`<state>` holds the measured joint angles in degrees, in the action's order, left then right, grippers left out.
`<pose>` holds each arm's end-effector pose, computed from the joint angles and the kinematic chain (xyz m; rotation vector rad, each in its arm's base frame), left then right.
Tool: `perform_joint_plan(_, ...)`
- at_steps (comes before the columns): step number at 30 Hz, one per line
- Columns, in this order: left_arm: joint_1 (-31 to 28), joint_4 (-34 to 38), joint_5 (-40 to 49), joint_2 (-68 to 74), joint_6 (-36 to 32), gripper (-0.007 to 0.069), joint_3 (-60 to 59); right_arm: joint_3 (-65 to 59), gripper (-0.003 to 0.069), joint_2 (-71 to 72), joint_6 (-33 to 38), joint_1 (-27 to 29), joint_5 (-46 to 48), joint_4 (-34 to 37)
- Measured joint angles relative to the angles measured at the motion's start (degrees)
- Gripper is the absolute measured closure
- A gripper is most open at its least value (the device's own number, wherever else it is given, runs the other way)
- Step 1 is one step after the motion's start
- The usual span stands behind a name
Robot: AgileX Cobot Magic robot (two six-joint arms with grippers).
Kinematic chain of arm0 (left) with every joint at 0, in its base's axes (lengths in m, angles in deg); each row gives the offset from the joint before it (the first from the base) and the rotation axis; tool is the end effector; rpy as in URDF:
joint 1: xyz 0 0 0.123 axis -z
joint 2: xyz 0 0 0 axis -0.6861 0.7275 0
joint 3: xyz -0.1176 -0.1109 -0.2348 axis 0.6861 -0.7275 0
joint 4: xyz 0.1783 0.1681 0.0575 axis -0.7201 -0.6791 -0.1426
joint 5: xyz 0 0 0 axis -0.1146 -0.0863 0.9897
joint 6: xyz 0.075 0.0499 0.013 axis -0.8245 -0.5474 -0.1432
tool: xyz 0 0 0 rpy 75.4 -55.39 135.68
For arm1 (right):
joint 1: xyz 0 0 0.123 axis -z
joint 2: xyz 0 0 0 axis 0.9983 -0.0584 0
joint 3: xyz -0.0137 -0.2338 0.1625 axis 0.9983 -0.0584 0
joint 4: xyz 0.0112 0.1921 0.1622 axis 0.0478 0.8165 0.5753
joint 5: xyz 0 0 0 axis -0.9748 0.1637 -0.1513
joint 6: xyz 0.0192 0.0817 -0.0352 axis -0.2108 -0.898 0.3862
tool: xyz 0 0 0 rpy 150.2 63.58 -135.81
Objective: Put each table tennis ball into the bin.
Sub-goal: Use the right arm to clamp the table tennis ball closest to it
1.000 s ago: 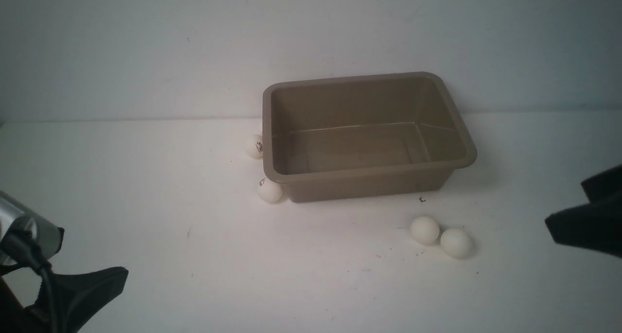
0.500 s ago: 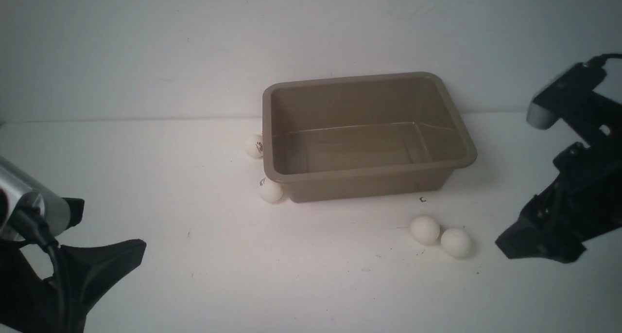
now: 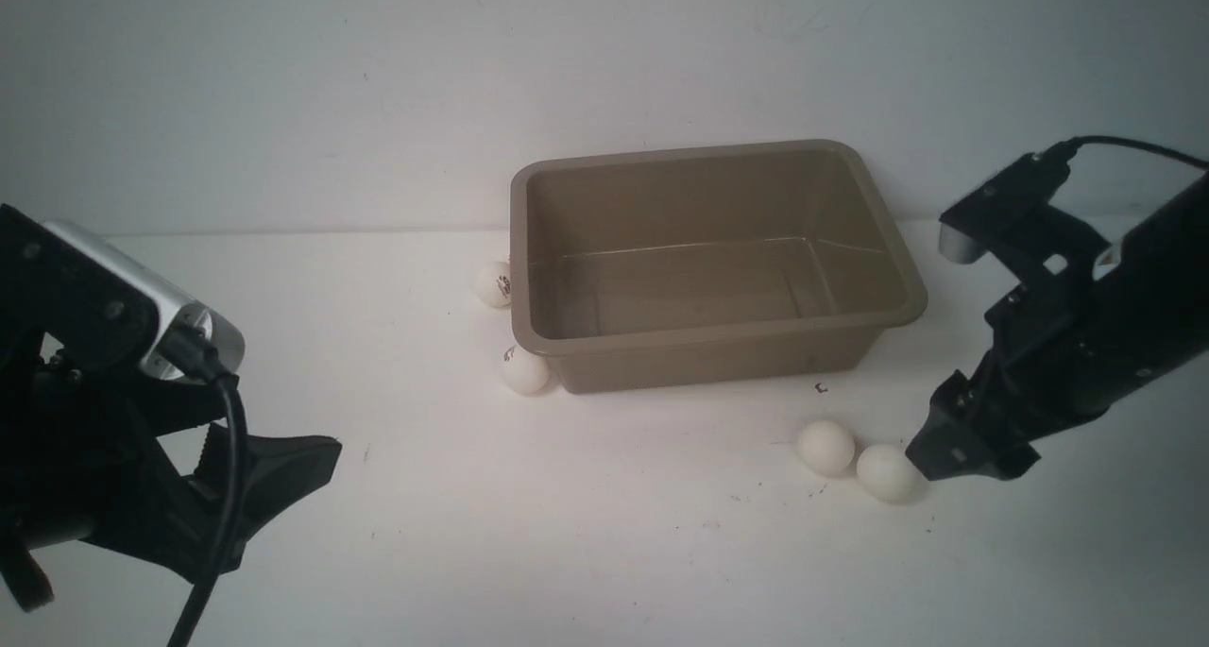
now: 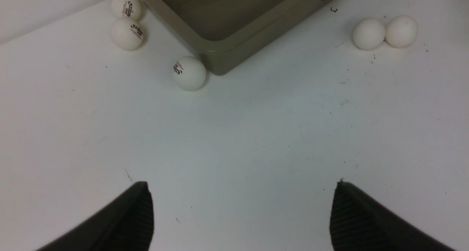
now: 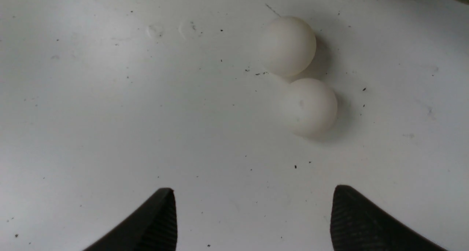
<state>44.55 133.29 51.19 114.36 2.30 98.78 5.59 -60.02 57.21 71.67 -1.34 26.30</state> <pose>0.1653 -0.0457 0.3050 0.6021 2.1168 -0.3862 0.2744 0.0949 0.2590 -1.0222 2.6676 0.2942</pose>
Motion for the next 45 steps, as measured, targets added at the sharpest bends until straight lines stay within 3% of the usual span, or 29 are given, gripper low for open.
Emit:
perform_joint_plan(21, 0.0, 2.0, -0.4, 0.2, -2.9, 0.0041, 0.0, 6.7, 0.0153, -16.1, 0.0, 0.0, -3.5, -3.7)
perform_joint_plan(45, 0.0, 2.1, -0.4, 0.2, -2.9, 0.0041, 0.0, 7.0, 0.0158, -22.6, 0.2, 0.0, -7.4, -3.7)
